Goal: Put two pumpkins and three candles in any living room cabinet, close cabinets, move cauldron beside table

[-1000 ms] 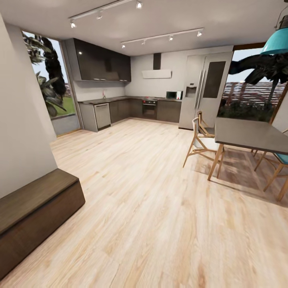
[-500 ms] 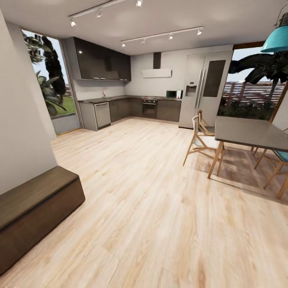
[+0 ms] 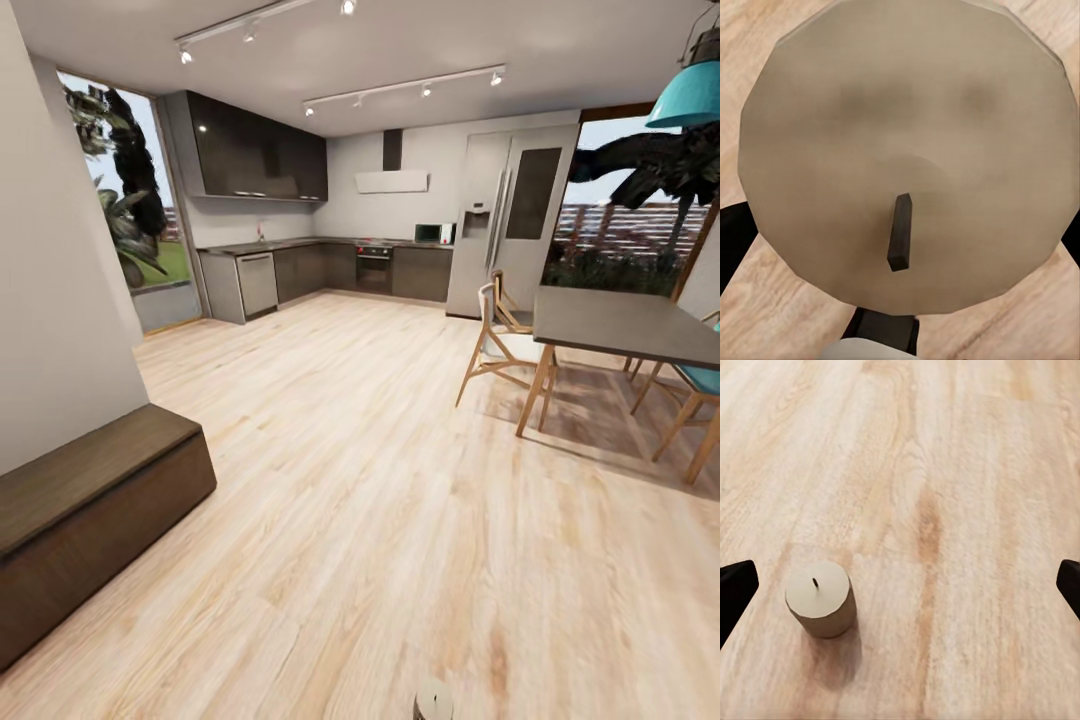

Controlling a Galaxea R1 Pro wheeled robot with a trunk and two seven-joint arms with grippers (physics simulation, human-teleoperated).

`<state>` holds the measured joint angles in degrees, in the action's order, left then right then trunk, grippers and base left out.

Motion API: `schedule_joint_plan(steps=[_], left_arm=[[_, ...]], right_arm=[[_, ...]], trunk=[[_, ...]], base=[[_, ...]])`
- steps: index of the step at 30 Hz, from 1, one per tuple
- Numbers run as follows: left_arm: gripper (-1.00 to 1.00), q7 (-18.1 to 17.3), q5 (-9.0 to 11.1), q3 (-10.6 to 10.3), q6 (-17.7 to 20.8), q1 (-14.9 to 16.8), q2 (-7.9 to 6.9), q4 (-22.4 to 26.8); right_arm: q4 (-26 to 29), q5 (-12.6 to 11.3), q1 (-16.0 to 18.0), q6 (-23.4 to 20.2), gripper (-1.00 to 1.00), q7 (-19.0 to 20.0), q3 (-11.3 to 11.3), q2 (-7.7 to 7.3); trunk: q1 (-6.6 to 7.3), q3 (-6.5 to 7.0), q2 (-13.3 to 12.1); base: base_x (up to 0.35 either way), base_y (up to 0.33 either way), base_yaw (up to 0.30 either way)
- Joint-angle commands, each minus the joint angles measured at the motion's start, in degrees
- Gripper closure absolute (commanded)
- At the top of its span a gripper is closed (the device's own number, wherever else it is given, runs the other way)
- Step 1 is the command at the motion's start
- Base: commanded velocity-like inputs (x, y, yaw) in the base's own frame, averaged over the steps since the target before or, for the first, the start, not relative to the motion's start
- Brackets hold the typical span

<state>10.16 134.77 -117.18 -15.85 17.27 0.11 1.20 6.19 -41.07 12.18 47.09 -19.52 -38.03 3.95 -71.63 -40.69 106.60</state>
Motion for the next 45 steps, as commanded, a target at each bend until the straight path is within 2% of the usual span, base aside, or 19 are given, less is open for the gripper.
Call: schedule_joint_plan(steps=[1,7,12,16,22,28,30,31,32,34,35,37,38,40,41,42,43,44,45], left_arm=[[1.0,0.46,0.23,-0.55,-0.22,0.05,-0.02,0.12],[1.0,0.15,0.23,-0.77,-0.29,0.4,0.8,0.08],[1.0,0.42,0.23,-0.85,-0.15,4.85,1.94,0.04],[1.0,1.58,0.23,-0.86,0.67,10.93,2.39,0.04],[1.0,2.01,0.23,-0.86,8.27,19.81,3.8,0.03],[1.0,1.85,0.23,-0.85,10.98,26.59,4.68,0.03],[1.0,1.75,0.23,-0.83,11.13,29.33,4.82,0.03],[1.0,1.77,0.23,-0.8,11.11,31.32,5.44,0.03],[1.0,2.02,0.23,-0.87,10.9,31.7,6.63,0.02],[1.0,5.37,0.23,-1.05,9.14,32.11,9.2,-0.01],[1.0,12.55,0.23,-1.37,7.2,32.25,9.89,0.04],[1.0,24.33,-3.74,-2.07,5.72,32.44,9.89,0.18],[1.0,33.26,-9.63,-2.43,4.92,33.3,9.89,1.86],[1.0,35.39,-11.19,-2.48,4.69,33.99,9.89,3.68],[1.0,36.14,-12.51,-2.48,4.44,35.31,9.89,7.79],[1.0,35.29,-12.6,-2.46,4.4,35.72,9.89,8.74],[1.0,32.96,-12.69,-2.36,4.37,36.35,9.89,9.78],[1.0,26.2,-12.75,-2.0,4.35,36.87,9.89,10.63],[1.0,25.05,-12.75,-1.88,4.35,36.9,9.89,10.69]], right_arm=[[0.02,-0.07,0.04,0.07,-1.0,-0.52,-0.52,0.0],[0.44,0.21,0.04,0.29,-1.0,-0.5,-0.47,-0.13],[3.12,0.69,1.72,-1.21,-1.0,-0.81,-0.45,-0.27],[4.62,0.72,6.46,-10.53,-1.0,-0.96,-0.39,-0.58],[4.96,0.65,16.54,-24.78,-1.0,-0.92,-0.27,-0.81],[4.95,0.16,25.16,-37.22,-1.0,-0.67,0.04,-1.04],[4.93,-0.77,28.33,-41.09,-1.0,-0.68,0.32,-1.12],[4.94,-2.67,31.27,-44.87,-1.0,-0.66,0.56,-1.4],[4.94,-3.46,32.15,-46.15,-1.0,-0.64,0.6,-1.53],[4.94,-4.52,33.12,-47.59,-1.0,-0.62,0.67,-1.62],[4.86,-4.91,33.44,-48.03,-1.0,-0.61,0.69,-1.66],[4.75,-5.16,33.65,-48.31,-1.0,-0.61,0.73,-1.77],[4.63,-5.28,33.74,-48.49,-1.0,-0.6,0.76,-2.12],[4.63,-5.31,33.76,-48.53,-1.0,-0.6,0.76,-2.31],[4.57,-5.33,33.78,-48.58,-1.0,-0.6,0.76,-2.64],[4.56,-5.33,33.78,-48.58,-1.0,-0.6,0.77,-2.67],[4.55,-5.34,33.79,-48.6,-1.0,-0.6,0.77,-2.7],[4.54,-5.34,33.79,-48.65,-1.0,-0.6,0.77,-2.72],[4.54,-5.35,33.79,-48.66,-1.0,-0.6,0.77,-2.72]], trunk=[[-0.22,-0.24,0.44],[-1.54,-1.31,2.85],[-2.64,-2.21,4.85],[-3.51,-2.93,6.46],[-4.83,-4.01,8.86],[-6.15,-5.08,11.27],[-6.59,-5.44,12.07],[-6.81,-5.62,12.47],[-7.03,-5.8,12.87],[-7.47,-6.16,13.68],[-7.69,-6.34,14.08],[-8.13,-6.7,14.88],[-8.35,-6.88,15.28],[-8.79,-7.24,16.08],[-9.0,-7.42,16.48],[-9.22,-7.6,16.88],[-9.44,-7.78,17.29],[-9.66,-7.96,17.69],[-9.88,-8.14,18.09]], base=[[-0.003,0.0,0.0],[-0.001,0.0,0.0],[0.0,0.0,0.0],[0.0,0.0,0.0],[0.0,0.0,0.0],[0.0,0.0,0.0],[0.0,0.0,0.0],[0.0,0.0,0.0],[0.0,0.0,0.0],[0.0,0.0,0.0],[0.0,0.0,0.0],[0.0,0.0,0.0],[0.0,0.0,0.0],[0.0,0.0,0.0],[0.0,0.0,0.0],[0.0,0.0,0.0],[0.0,0.0,0.0],[0.0,0.0,0.0],[0.0,0.0,0.0]])
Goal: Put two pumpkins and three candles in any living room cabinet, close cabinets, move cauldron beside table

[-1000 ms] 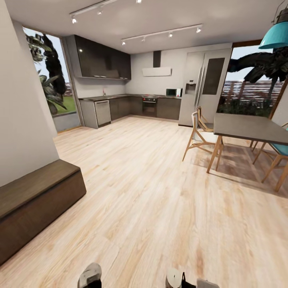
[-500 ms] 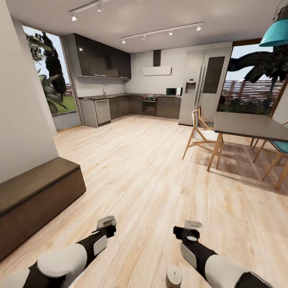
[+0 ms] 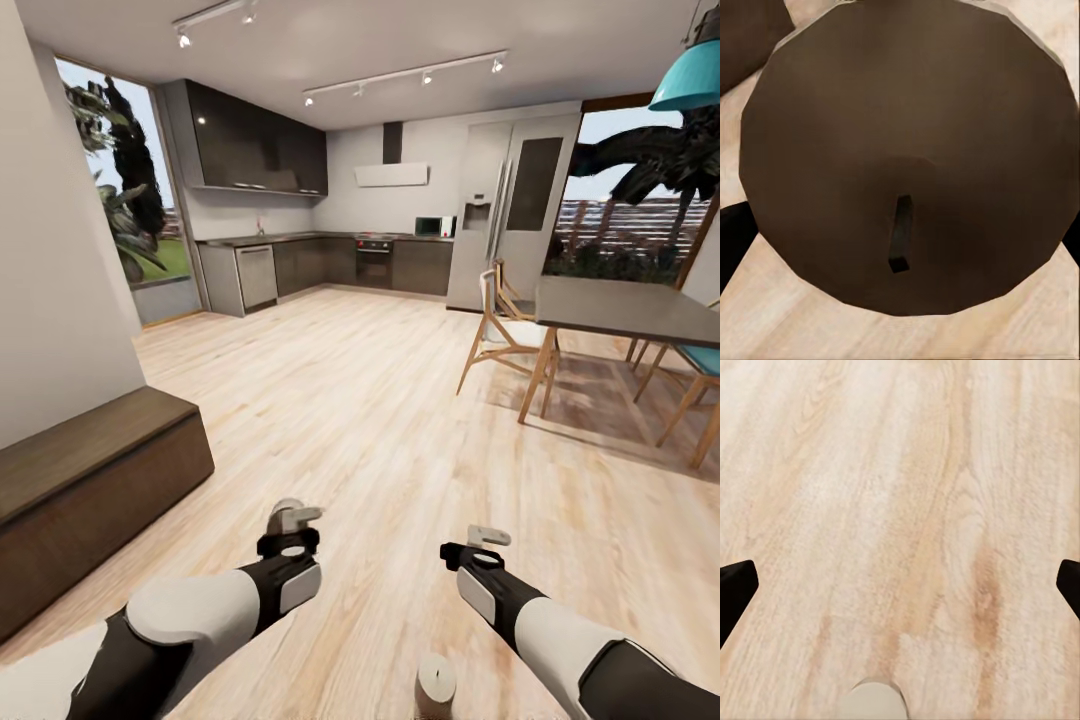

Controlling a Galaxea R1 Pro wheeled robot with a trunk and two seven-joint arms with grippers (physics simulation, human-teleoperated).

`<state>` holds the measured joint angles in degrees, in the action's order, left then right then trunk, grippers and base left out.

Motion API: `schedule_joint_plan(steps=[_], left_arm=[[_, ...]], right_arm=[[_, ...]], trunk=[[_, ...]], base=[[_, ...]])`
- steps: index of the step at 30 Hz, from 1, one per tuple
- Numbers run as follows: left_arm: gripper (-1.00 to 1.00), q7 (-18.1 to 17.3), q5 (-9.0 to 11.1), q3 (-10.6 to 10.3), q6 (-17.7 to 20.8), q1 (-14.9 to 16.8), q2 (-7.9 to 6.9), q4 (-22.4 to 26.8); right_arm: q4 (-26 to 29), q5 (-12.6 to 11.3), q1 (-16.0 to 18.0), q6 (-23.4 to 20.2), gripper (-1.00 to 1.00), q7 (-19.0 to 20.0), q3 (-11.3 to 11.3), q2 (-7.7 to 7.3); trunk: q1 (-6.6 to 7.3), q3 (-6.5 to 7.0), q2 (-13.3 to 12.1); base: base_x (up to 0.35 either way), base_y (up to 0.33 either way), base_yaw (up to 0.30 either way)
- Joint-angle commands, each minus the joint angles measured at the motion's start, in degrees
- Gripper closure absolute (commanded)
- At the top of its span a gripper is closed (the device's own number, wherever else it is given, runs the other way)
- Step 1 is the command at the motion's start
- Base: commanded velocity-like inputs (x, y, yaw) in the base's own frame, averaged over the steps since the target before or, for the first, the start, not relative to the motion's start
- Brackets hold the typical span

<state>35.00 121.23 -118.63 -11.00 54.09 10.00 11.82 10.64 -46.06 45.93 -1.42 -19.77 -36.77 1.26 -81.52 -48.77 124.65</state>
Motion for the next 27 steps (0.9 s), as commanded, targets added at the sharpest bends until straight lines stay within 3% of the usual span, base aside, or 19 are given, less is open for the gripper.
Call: schedule_joint_plan(steps=[1,4,9,12,14,16,17,18,19,20,21,22,23,24,25,27], left_arm=[[1.0,-1.99,0.77,-0.22,-0.51,0.2,0.0,0.16],[1.0,-6.29,0.62,0.38,-0.12,2.22,0.0,0.43],[1.0,-6.92,0.65,0.51,3.11,6.44,0.0,2.06],[1.0,-5.79,0.61,0.51,3.86,8.36,0.0,6.22],[1.0,-0.02,0.49,0.56,4.02,10.15,0.0,12.25],[1.0,14.16,0.16,1.54,3.99,12.32,0.0,21.37],[1.0,21.73,-0.57,4.61,4.04,13.23,0.0,26.28],[1.0,24.95,-1.89,7.84,4.21,13.58,0.0,29.0],[1.0,26.99,-3.97,11.49,4.51,13.8,0.0,31.26],[1.0,28.7,-7.86,17.1,5.92,14.0,0.0,34.54],[1.0,29.33,-10.22,20.84,7.85,14.07,-0.23,37.32],[1.0,29.54,-11.15,22.78,9.11,14.1,-1.21,39.05],[1.0,29.85,-12.55,26.63,11.76,14.14,-3.53,43.03],[1.0,30.11,-13.72,32.0,15.29,14.17,-7.77,49.46],[1.0,30.18,-14.11,34.84,16.85,14.18,-10.94,53.63],[1.0,30.24,-14.48,37.96,18.45,14.19,-16.77,60.91]], right_arm=[[0.08,-0.38,0.04,-0.16,-1.0,-0.36,-0.49,-0.02],[0.08,-0.35,0.04,-0.17,-1.0,-0.28,-0.57,-0.1],[0.04,-0.35,0.04,-0.17,-1.0,-0.27,-0.58,-0.39],[0.05,-0.35,0.04,-0.17,-1.0,-0.25,-0.58,-0.44],[0.07,-0.35,0.04,-0.17,-1.0,-0.21,-0.58,-0.51],[0.04,-0.34,0.04,-0.17,-1.0,-0.19,-0.58,-0.54],[0.03,-0.35,0.04,-0.17,-1.0,-0.19,-0.58,-0.55],[0.03,-0.33,0.04,-0.17,-1.0,-0.21,-0.58,-0.55],[0.04,-0.32,0.04,-0.17,-1.0,-0.22,-0.58,-0.55],[0.06,-0.29,0.04,-0.17,-1.0,-0.2,-0.58,-0.55],[0.05,-0.28,0.04,-0.17,-1.0,-0.2,-0.61,-0.55],[0.06,-0.28,0.04,-0.17,-1.0,-0.19,-0.62,-0.55],[0.07,-0.27,0.04,-0.17,-1.0,-0.19,-0.64,-0.55],[0.04,-0.22,0.04,-0.18,-1.0,-0.19,-0.65,-0.55],[0.03,-0.19,0.04,-0.23,-1.0,-0.19,-0.66,-0.54],[0.01,-0.13,0.04,-0.65,-1.0,-0.19,-0.71,-0.5]], trunk=[[-0.22,-0.24,0.44],[-0.87,-0.78,1.65],[-1.97,-1.68,3.65],[-2.63,-2.21,4.86],[-3.07,-2.57,5.66],[-3.51,-2.93,6.46],[-3.73,-3.11,6.86],[-3.95,-3.29,7.26],[-4.17,-3.47,7.66],[-4.39,-3.65,8.06],[-4.61,-3.83,8.46],[-4.83,-4.01,8.87],[-5.05,-4.19,9.27],[-5.27,-4.37,9.67],[-5.49,-4.55,10.07],[-5.93,-4.91,10.87]], base=[[0.0,0.0,0.0],[0.0,0.0,0.0],[0.0,0.0,0.0],[0.0,0.0,0.0],[0.0,0.0,0.0],[0.0,0.0,0.0],[0.0,0.0,0.0],[0.0,0.0,0.0],[0.0,0.0,0.0],[0.0,0.0,0.0],[0.0,0.0,0.0],[0.0,0.0,0.0],[0.0,0.0,0.0],[0.0,0.0,0.0],[0.0,0.0,0.0],[0.0,0.0,0.0]])
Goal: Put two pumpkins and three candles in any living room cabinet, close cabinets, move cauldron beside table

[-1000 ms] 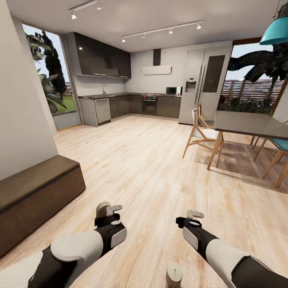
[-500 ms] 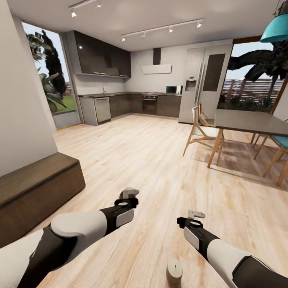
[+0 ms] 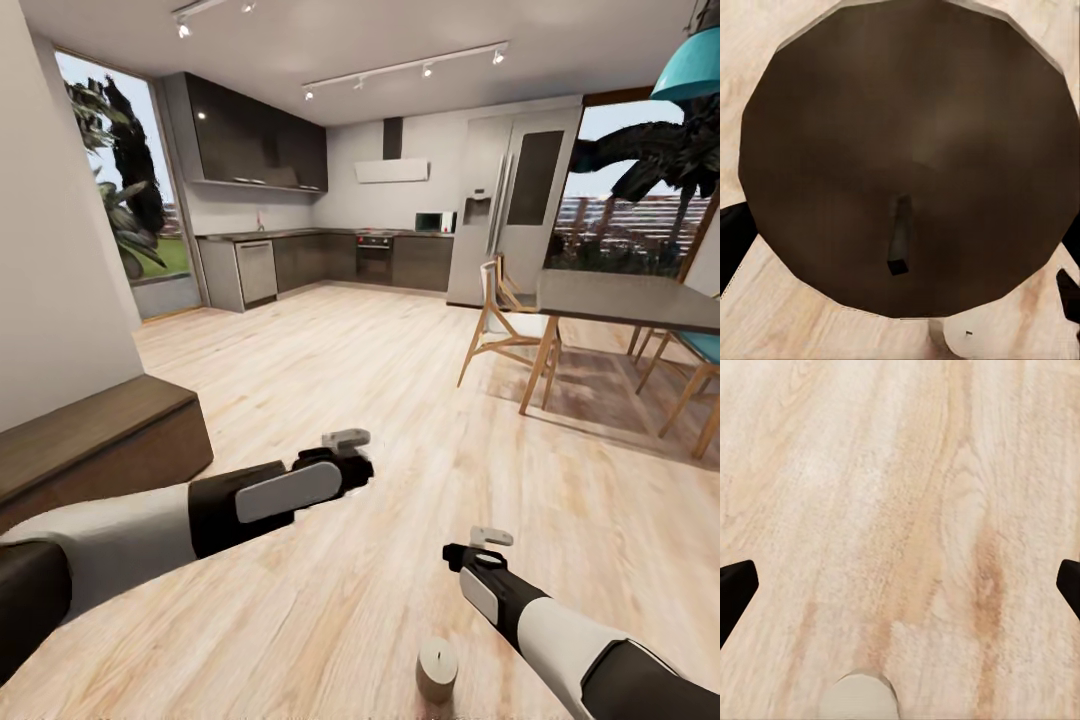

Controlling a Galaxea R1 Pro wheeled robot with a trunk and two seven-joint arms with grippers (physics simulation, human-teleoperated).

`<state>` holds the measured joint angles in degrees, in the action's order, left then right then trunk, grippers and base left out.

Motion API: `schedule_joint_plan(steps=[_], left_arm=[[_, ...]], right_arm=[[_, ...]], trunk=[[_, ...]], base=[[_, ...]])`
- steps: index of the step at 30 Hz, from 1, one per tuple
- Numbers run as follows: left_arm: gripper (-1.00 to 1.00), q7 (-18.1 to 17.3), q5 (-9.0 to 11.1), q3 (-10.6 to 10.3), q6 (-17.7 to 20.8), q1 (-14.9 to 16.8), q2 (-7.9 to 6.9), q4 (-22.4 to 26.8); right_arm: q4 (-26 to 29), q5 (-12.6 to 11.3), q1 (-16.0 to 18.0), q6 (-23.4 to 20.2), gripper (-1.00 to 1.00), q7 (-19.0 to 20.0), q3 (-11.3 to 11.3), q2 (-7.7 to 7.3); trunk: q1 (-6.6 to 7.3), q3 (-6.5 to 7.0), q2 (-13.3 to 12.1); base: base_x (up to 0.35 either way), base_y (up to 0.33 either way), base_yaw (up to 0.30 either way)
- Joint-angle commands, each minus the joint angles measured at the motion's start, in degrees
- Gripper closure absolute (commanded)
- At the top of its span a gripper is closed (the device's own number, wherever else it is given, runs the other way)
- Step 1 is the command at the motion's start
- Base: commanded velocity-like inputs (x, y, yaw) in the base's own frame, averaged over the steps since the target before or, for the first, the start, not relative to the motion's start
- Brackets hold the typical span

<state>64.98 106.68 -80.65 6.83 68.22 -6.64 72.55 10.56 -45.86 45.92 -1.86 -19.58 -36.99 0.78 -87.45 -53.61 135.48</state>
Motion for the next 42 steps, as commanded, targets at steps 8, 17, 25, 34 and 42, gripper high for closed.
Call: schedule_joint_plan(steps=[8,17,25,34,42], left_arm=[[1.0,-3.07,0.28,-7.36,-9.42,-0.1,-14.74,10.34],[1.0,-5.41,0.22,-17.98,-17.74,-0.11,-15.9,10.41],[1.0,-5.56,0.23,-20.0,-21.28,-0.11,-16.77,10.12],[1.0,-5.57,0.07,-20.41,-21.58,-0.11,-18.4,12.15],[1.0,-8.66,-0.18,-20.0,-21.59,-0.11,-24.07,18.82]], right_arm=[[0.6,-0.1,2.75,-14.33,-1.0,-0.41,-0.54,-0.09],[2.18,-0.33,5.35,-22.0,-1.0,-0.47,-0.75,1.59],[2.38,-0.12,5.4,-22.08,-1.0,0.96,-1.15,2.1],[1.98,-0.03,5.33,-20.48,-1.0,1.21,-1.02,2.02],[1.92,0.05,5.25,-20.39,-1.0,1.21,-0.98,1.95]], trunk=[[-1.76,-1.5,3.25],[-3.73,-3.12,6.86],[-4.37,-4.8,7.84],[-4.61,-6.79,7.96],[-4.81,-8.56,8.06]], base=[[0.0,0.0,0.0],[0.0,0.0,0.0],[0.0,0.0,0.0],[0.0,0.0,0.0],[0.0,0.0,0.0]])
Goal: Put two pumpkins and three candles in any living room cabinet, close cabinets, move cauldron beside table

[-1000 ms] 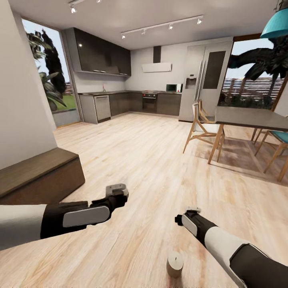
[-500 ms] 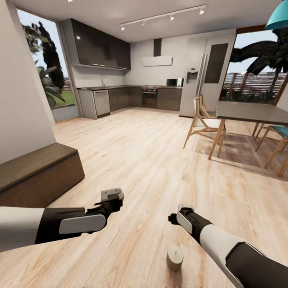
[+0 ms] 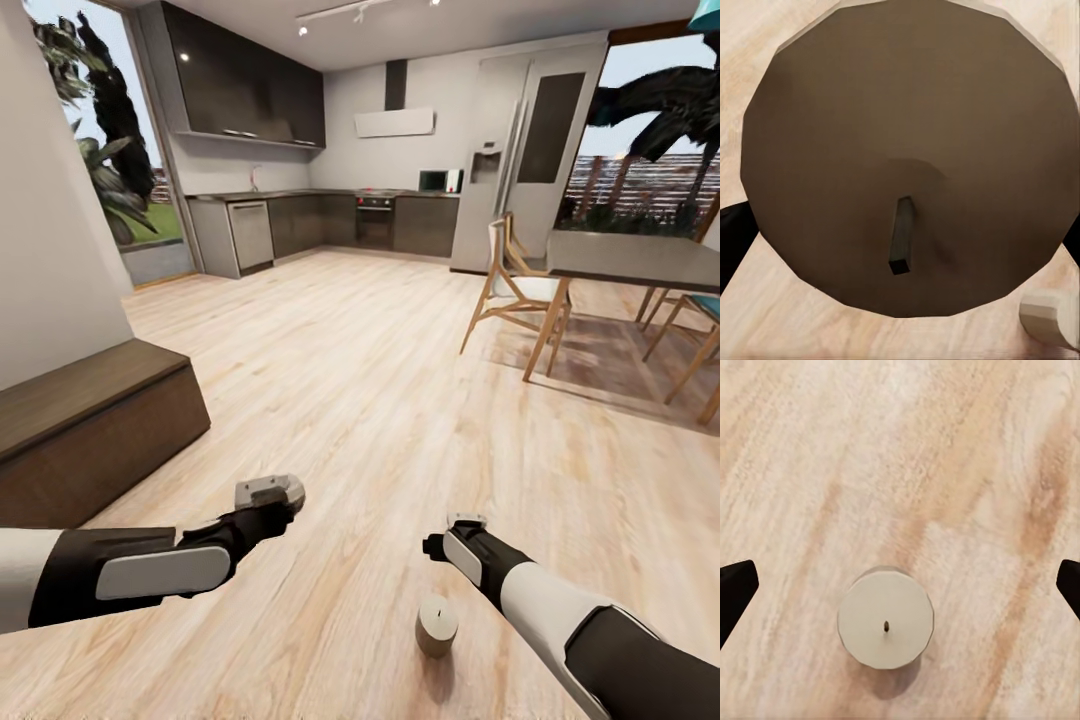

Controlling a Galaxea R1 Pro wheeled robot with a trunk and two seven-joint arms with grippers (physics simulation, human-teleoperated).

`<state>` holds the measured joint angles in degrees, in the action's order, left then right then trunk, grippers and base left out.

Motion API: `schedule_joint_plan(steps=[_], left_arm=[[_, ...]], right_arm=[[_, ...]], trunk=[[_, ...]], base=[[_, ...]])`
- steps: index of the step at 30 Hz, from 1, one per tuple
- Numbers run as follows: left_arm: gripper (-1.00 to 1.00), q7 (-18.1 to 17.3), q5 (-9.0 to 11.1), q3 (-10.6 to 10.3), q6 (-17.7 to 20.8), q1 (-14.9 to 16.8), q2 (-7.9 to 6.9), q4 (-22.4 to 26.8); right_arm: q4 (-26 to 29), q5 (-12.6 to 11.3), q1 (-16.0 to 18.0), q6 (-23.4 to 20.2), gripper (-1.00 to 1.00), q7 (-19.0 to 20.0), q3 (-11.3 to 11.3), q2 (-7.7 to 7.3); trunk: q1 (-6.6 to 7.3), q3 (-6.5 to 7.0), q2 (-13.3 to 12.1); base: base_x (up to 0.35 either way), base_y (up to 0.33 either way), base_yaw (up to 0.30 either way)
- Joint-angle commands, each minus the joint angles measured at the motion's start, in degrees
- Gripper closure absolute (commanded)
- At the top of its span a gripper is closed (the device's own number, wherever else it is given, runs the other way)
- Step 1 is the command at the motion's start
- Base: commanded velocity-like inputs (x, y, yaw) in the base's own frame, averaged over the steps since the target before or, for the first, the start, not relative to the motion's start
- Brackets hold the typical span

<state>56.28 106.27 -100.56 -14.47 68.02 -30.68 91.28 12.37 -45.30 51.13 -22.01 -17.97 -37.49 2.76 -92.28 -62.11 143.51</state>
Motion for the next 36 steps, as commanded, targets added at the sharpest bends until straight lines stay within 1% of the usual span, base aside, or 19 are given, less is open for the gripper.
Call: schedule_joint_plan(steps=[1,3,4,5,6,11,23,27,28,31,36], left_arm=[[1.0,-2.02,0.24,0.18,-0.28,0.1,-1.45,0.56],[1.0,-7.32,0.28,0.87,-0.14,0.1,-4.4,1.07],[1.0,-9.8,0.32,1.11,-0.07,0.1,-5.5,1.18],[1.0,-13.1,0.39,1.42,0.01,0.1,-6.88,1.32],[1.0,-13.68,0.41,1.45,0.03,0.1,-7.12,1.35],[1.0,-14.57,0.43,1.5,0.03,0.1,-7.43,1.37],[1.0,-14.62,0.52,1.35,-0.03,0.1,-7.47,1.35],[1.0,-14.62,0.52,1.33,-0.03,0.1,-7.47,1.26],[1.0,-14.62,0.55,1.33,-0.03,0.1,-7.47,1.22],[1.0,-14.62,0.63,1.33,-0.03,0.1,-7.47,1.17],[1.0,-14.68,0.68,1.33,-0.03,0.1,-7.47,1.1]], right_arm=[[0.11,-0.5,0.03,-0.23,-1.0,-0.4,-0.48,-0.03],[0.11,-0.5,0.03,-0.23,-1.0,-0.4,-0.48,-0.03],[0.11,-0.5,0.02,-0.23,-1.0,-0.4,-0.48,-0.03],[0.11,-0.5,0.02,-0.23,-1.0,-0.4,-0.48,-0.03],[0.11,-0.5,0.02,-0.23,-1.0,-0.4,-0.48,-0.03],[0.11,-0.5,0.02,-0.23,-1.0,-0.4,-0.48,-0.03],[0.12,-0.49,0.02,0.34,-1.0,-0.3,-0.48,-0.12],[0.11,-0.45,0.02,1.31,-1.0,1.36,-0.48,-0.19],[0.06,-0.43,0.02,1.55,-1.0,2.49,-0.48,-0.24],[0.01,-0.41,0.02,1.77,-1.0,3.99,-0.44,-0.33],[-0.05,-0.41,0.02,1.86,-1.0,4.66,-0.47,-0.37]], trunk=[[-0.01,-0.29,0.05],[-0.06,-0.73,0.07],[-0.09,-0.95,0.09],[-0.11,-1.17,0.1],[-0.14,-1.39,0.11],[-0.27,-2.5,0.18],[-0.58,-5.16,0.34],[-0.68,-6.05,0.39],[-0.68,-6.05,0.39],[-0.68,-6.05,0.39],[-0.68,-6.05,0.39]], base=[[0.0,0.0,0.0],[0.0,0.0,0.0],[0.0,0.0,0.0],[0.0,0.0,0.0],[0.0,0.0,0.0],[0.0,0.0,0.0],[0.0,0.0,0.0],[0.0,0.0,0.0],[0.0,0.0,0.0],[0.0,0.0,0.0],[0.0,0.0,0.0]])
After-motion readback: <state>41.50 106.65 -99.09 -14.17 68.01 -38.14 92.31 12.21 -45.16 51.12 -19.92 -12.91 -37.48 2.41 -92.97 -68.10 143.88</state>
